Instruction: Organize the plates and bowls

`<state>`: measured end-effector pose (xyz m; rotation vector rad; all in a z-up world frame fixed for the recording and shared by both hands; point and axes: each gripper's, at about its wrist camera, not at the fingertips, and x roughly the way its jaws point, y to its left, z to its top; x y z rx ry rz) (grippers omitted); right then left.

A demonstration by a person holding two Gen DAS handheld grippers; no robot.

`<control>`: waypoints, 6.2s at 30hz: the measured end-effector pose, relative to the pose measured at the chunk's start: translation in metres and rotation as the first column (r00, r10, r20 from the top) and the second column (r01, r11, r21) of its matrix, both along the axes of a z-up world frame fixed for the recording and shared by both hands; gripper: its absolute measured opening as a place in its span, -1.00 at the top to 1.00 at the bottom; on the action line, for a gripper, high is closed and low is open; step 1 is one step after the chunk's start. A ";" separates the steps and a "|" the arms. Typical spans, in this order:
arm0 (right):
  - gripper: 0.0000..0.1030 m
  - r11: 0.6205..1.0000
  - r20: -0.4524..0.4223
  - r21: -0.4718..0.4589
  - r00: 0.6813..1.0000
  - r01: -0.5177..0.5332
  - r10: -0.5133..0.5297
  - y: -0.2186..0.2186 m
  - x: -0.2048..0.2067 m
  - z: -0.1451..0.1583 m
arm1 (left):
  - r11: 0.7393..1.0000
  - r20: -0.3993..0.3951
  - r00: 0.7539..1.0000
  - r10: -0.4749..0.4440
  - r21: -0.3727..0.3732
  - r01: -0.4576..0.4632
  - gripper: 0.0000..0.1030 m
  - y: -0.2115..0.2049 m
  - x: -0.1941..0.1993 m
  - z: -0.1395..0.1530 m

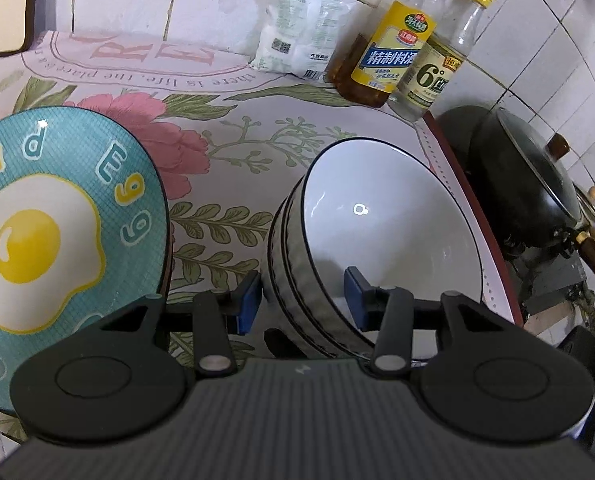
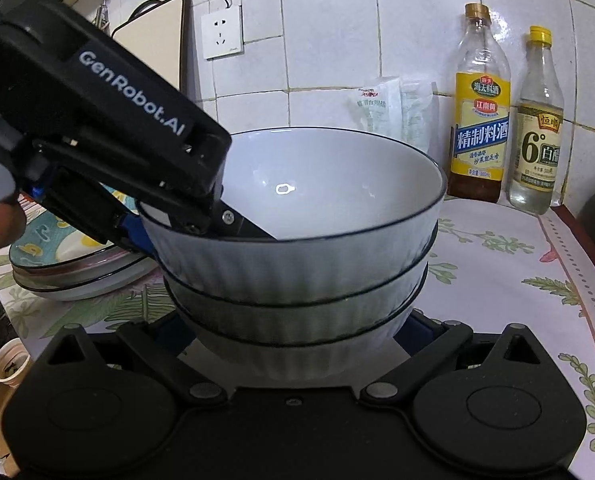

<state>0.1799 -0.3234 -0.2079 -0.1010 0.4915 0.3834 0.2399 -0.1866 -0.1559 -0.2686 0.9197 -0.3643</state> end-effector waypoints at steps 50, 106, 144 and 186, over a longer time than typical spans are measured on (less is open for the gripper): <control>-0.98 0.983 -0.019 -0.022 0.983 -0.181 0.181 0.181 0.029 0.023 | 0.982 -0.038 0.981 0.191 0.001 -0.191 0.17 0.189 0.002 0.029; -0.92 0.940 -0.085 0.195 0.959 0.281 -0.270 0.097 -0.105 0.160 | 0.973 0.254 0.950 0.182 0.093 -0.211 -0.17 0.185 -0.144 0.134; -0.99 0.927 -0.099 -0.037 0.922 0.373 -0.375 0.129 -0.169 0.192 | 0.938 0.219 0.962 0.160 0.271 -0.218 -0.89 0.190 -0.191 0.137; -0.99 0.901 0.064 -0.096 0.906 0.424 -0.419 0.132 -0.183 0.176 | 0.934 0.255 0.959 0.123 0.297 -0.199 -0.98 0.177 -0.203 0.128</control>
